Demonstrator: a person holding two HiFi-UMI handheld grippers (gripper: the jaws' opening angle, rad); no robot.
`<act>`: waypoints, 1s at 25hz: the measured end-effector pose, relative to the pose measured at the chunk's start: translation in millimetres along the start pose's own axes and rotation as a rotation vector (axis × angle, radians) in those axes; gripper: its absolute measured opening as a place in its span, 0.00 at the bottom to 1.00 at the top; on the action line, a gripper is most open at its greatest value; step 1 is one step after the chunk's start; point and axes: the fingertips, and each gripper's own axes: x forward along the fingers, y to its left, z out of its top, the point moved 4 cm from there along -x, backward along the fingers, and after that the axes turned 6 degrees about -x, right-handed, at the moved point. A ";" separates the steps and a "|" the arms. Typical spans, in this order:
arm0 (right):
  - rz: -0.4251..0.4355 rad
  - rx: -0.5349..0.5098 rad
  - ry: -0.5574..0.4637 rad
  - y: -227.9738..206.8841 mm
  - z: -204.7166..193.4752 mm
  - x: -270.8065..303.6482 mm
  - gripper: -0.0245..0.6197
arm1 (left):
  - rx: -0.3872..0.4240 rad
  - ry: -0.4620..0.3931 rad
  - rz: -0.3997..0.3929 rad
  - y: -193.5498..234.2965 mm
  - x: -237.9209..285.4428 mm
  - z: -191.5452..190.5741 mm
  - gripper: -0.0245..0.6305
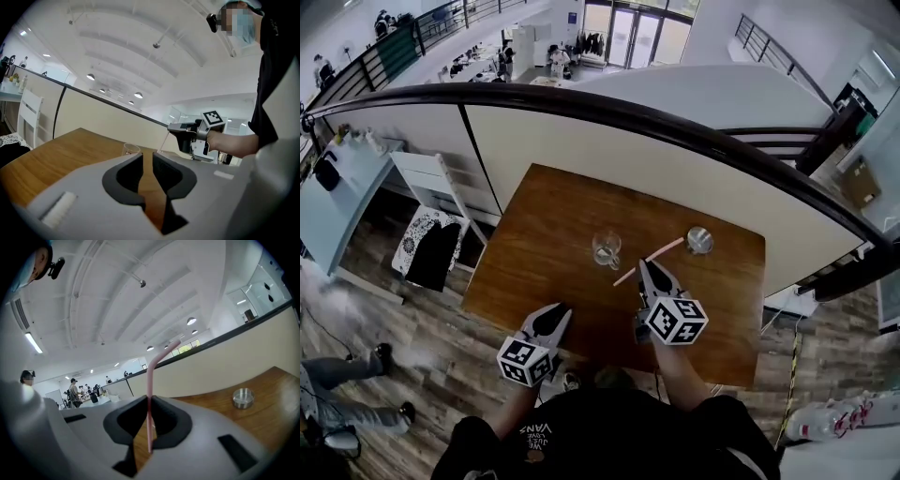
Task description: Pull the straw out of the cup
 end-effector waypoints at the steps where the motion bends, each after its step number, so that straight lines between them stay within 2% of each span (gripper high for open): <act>1: -0.005 0.001 0.003 2.2 -2.9 -4.8 0.09 | 0.003 -0.002 -0.006 -1.4 -2.7 -0.1 0.14; 12: -0.047 0.011 0.037 26.1 -39.0 -51.7 0.09 | 0.029 0.019 -0.052 -12.9 -33.1 -10.4 0.07; 25: -0.062 0.030 0.110 42.2 -85.1 -84.0 0.09 | 0.030 0.031 -0.075 -20.2 -49.4 -25.4 0.06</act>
